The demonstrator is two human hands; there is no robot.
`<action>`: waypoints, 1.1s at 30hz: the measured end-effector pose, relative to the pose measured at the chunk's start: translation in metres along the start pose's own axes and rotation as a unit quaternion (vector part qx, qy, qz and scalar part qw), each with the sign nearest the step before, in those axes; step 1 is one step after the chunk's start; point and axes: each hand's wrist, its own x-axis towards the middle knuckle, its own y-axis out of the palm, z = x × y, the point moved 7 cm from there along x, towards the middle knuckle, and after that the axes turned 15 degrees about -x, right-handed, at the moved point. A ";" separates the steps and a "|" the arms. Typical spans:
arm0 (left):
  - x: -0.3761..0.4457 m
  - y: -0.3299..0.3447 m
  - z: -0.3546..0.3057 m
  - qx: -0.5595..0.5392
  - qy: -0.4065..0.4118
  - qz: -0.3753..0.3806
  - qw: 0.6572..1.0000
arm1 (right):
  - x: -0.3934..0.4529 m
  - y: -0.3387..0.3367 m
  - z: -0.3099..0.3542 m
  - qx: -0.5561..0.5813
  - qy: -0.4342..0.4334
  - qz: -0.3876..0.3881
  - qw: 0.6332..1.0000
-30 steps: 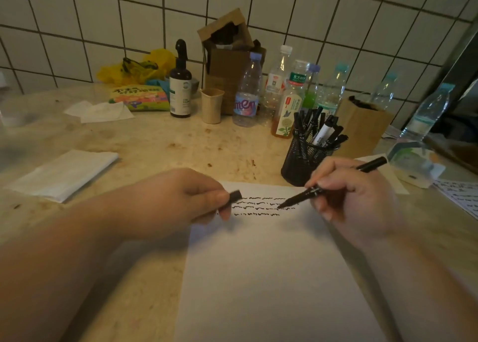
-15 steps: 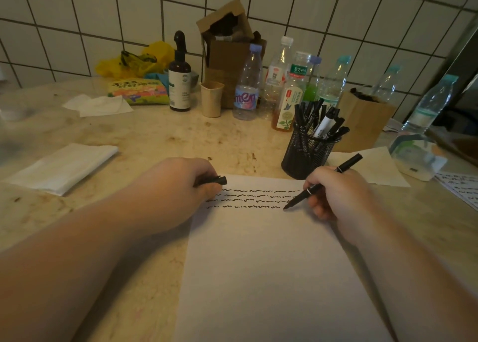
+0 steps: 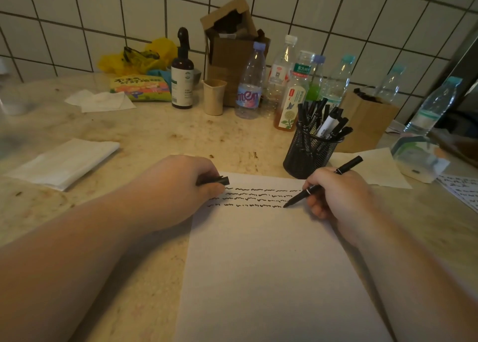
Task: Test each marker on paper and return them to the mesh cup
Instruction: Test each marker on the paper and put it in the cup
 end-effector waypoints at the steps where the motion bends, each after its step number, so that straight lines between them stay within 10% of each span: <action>1: 0.000 0.000 0.000 0.002 0.001 0.001 1.000 | 0.000 -0.001 0.000 -0.004 -0.001 -0.003 1.000; 20: -0.002 0.002 -0.001 -0.031 -0.007 0.023 0.999 | -0.003 -0.008 0.005 0.065 -0.012 -0.016 0.998; 33: -0.002 0.005 -0.010 -0.056 0.018 0.039 0.998 | -0.027 0.021 0.034 0.221 -0.181 0.171 0.943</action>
